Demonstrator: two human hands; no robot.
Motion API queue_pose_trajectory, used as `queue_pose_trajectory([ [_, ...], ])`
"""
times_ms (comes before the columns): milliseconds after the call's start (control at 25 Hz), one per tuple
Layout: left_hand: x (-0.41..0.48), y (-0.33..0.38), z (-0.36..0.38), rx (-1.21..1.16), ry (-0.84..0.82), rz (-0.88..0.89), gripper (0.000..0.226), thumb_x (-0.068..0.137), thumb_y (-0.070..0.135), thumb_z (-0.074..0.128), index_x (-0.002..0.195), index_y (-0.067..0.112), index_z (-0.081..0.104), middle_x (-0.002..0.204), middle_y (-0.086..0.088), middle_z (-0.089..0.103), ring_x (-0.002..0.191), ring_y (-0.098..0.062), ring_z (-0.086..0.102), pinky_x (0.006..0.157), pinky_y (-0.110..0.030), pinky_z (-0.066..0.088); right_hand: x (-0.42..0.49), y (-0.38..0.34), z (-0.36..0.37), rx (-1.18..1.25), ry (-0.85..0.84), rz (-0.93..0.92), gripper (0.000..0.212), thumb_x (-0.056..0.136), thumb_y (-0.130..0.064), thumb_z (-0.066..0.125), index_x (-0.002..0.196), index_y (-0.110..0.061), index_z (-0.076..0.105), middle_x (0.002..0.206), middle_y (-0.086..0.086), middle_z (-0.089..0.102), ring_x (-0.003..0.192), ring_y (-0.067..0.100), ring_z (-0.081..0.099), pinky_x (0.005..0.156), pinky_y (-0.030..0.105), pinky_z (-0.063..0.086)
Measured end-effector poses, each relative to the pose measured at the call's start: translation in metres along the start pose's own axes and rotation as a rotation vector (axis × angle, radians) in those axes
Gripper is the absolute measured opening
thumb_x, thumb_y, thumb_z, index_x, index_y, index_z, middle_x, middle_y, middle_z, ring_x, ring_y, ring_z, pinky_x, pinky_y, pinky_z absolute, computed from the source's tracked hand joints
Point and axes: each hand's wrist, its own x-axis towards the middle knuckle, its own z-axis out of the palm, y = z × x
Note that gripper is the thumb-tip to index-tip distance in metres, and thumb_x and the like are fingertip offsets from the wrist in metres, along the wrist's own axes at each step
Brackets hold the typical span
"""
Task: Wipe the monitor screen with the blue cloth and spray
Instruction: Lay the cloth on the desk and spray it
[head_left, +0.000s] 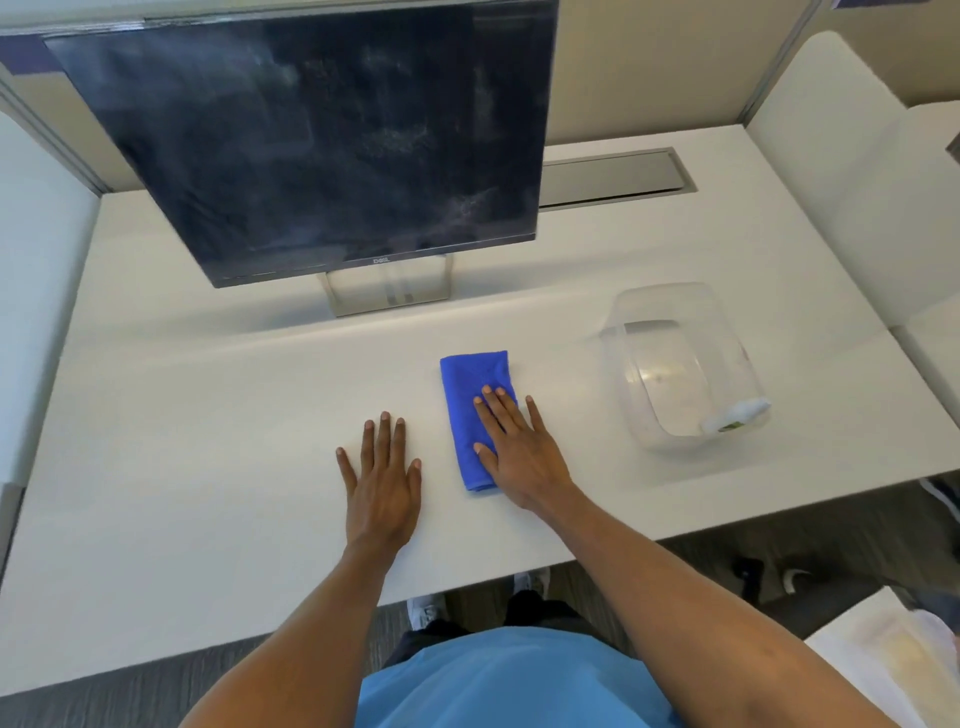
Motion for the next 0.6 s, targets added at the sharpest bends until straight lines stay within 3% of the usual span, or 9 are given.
queue_pose_trajectory([
  [80, 0.005, 0.004, 0.001, 0.007, -0.006, 0.054, 0.069, 0.109, 0.044, 0.014, 0.173, 0.019, 0.009, 0.181, -0.001, -0.001, 0.168, -0.021, -0.003, 0.134, -0.056, -0.003, -0.002, 0.003, -0.01, 0.056, 0.022, -0.04, 0.067, 0.113, -0.05, 0.026, 0.17, -0.018, 0.01, 0.178, 0.001, 0.001, 0.165, 0.018, 0.002, 0.133, 0.046, 0.007],
  [160, 0.012, 0.01, 0.002, -0.007, 0.0, 0.086, 0.068, 0.109, 0.044, 0.015, 0.172, 0.019, 0.013, 0.181, -0.001, 0.001, 0.168, -0.021, 0.0, 0.134, -0.055, -0.003, -0.009, 0.008, -0.025, 0.182, 0.145, -0.025, 0.059, 0.112, -0.043, 0.04, 0.162, -0.013, 0.038, 0.171, 0.007, 0.033, 0.158, 0.024, 0.031, 0.13, 0.046, 0.022],
  [240, 0.018, 0.017, 0.003, -0.035, 0.002, 0.06, 0.063, 0.113, 0.039, 0.024, 0.172, 0.018, 0.017, 0.181, -0.001, 0.004, 0.168, -0.021, 0.002, 0.134, -0.056, -0.003, -0.021, 0.016, -0.045, 0.326, 0.429, 0.052, 0.037, 0.107, -0.034, 0.056, 0.134, -0.009, 0.064, 0.135, 0.007, 0.065, 0.125, 0.025, 0.061, 0.111, 0.042, 0.047],
  [280, 0.019, 0.02, 0.003, -0.04, 0.001, 0.043, 0.062, 0.114, 0.036, 0.029, 0.172, 0.017, 0.018, 0.181, -0.001, 0.005, 0.168, -0.022, 0.003, 0.134, -0.057, -0.002, -0.03, 0.024, -0.053, 0.365, 0.572, 0.119, 0.028, 0.105, -0.031, 0.06, 0.122, -0.01, 0.068, 0.12, 0.004, 0.069, 0.11, 0.022, 0.063, 0.1, 0.037, 0.051],
  [360, 0.017, 0.023, 0.003, -0.039, -0.003, 0.022, 0.062, 0.114, 0.034, 0.032, 0.172, 0.016, 0.018, 0.181, -0.002, 0.006, 0.168, -0.022, 0.003, 0.133, -0.058, -0.003, -0.049, 0.045, -0.068, 0.398, 0.785, 0.287, 0.02, 0.104, -0.028, 0.062, 0.114, -0.012, 0.069, 0.11, 0.001, 0.069, 0.102, 0.017, 0.061, 0.091, 0.029, 0.05],
  [480, 0.017, 0.024, 0.001, -0.041, -0.024, 0.016, 0.062, 0.114, 0.034, 0.031, 0.172, 0.016, 0.016, 0.181, -0.001, 0.005, 0.168, -0.022, 0.0, 0.133, -0.057, -0.004, -0.078, 0.084, -0.078, 0.466, 0.969, 0.592, 0.019, 0.101, -0.025, 0.068, 0.116, -0.013, 0.069, 0.114, 0.001, 0.069, 0.107, 0.017, 0.061, 0.095, 0.028, 0.051],
  [600, 0.017, 0.024, -0.001, -0.047, -0.032, 0.018, 0.062, 0.114, 0.034, 0.031, 0.172, 0.017, 0.015, 0.181, 0.0, 0.003, 0.168, -0.021, -0.001, 0.133, -0.056, -0.004, -0.103, 0.119, -0.082, 0.484, 1.021, 0.863, 0.034, 0.099, -0.026, 0.072, 0.128, -0.011, 0.064, 0.125, 0.006, 0.063, 0.117, 0.021, 0.058, 0.104, 0.031, 0.047],
])
